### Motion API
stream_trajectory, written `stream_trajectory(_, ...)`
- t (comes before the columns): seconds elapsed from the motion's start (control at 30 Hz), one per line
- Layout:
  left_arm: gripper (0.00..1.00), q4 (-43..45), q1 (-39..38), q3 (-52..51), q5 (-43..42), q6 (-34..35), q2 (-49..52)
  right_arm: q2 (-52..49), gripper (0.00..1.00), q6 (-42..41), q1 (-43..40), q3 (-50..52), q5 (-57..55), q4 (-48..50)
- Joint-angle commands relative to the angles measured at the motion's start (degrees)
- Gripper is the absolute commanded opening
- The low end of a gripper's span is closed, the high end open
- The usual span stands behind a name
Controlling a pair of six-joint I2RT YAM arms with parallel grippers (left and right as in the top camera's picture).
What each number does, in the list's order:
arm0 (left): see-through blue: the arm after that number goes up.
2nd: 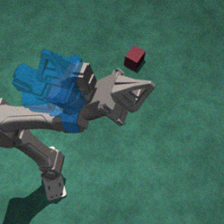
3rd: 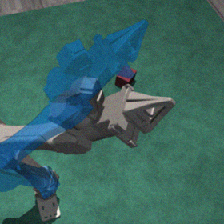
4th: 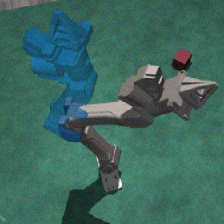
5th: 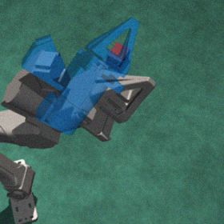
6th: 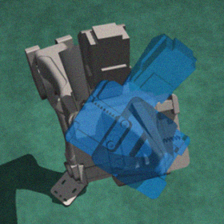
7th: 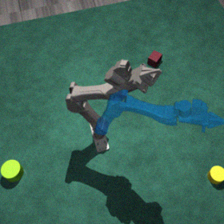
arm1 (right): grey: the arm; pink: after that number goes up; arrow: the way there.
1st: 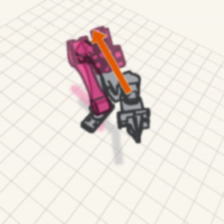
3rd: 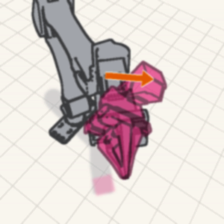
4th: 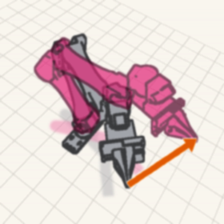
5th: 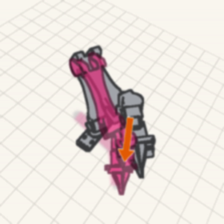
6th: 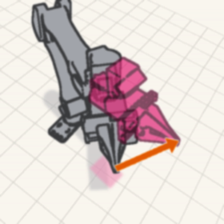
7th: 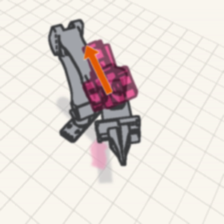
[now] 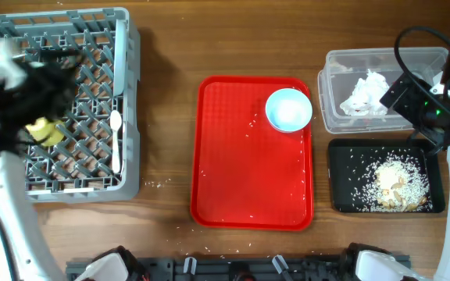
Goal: Sort waste into correct bins and load items into the dishwasher rack
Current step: 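Reach the left gripper to the light-blue bowl rim and grasp it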
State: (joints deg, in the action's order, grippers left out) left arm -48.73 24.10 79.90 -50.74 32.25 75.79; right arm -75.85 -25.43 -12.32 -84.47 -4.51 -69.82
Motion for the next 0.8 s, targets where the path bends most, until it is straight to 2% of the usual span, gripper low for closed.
stream_trajectory(0.0,1.0,1.7,-17.7,0.6,-7.2,-7.8,0.3,0.3,1.0,-0.2,0.0,-0.6,0.3,0.1)
stream_trajectory(0.07,1.0,3.2,-28.8,0.6,2.9,-9.2,1.2,0.3,1.0,-0.2,0.0,-0.6,0.3,0.2)
stream_trajectory(0.13,1.0,5.5,-40.8,0.6,17.2,-9.1,3.2,0.3,1.0,-0.2,0.0,-0.6,0.3,0.2)
stream_trajectory(0.23,1.0,10.2,-54.1,0.6,34.9,-9.2,8.1,0.3,1.0,-0.2,0.0,-0.6,0.3,0.2)
stream_trajectory(0.3,1.0,15.7,-60.7,0.6,42.7,-9.6,13.6,0.3,1.0,-0.2,0.0,-0.6,0.3,0.1)
stream_trajectory(0.4,1.0,24.3,-65.3,0.6,49.0,-9.6,21.8,0.3,1.0,-0.2,0.0,-0.6,0.3,0.1)
stream_trajectory(0.53,0.99,32.7,-67.1,0.6,49.5,-9.7,31.0,0.3,1.0,-0.2,0.0,-0.6,0.3,0.1)
stream_trajectory(0.67,0.95,35.3,-69.2,0.6,48.7,-19.2,36.4,0.3,1.0,-0.2,0.0,-0.6,0.3,0.2)
stream_trajectory(0.77,0.86,35.3,-70.9,0.6,48.7,-24.7,38.2,0.3,1.0,-0.2,0.0,-0.6,0.3,0.1)
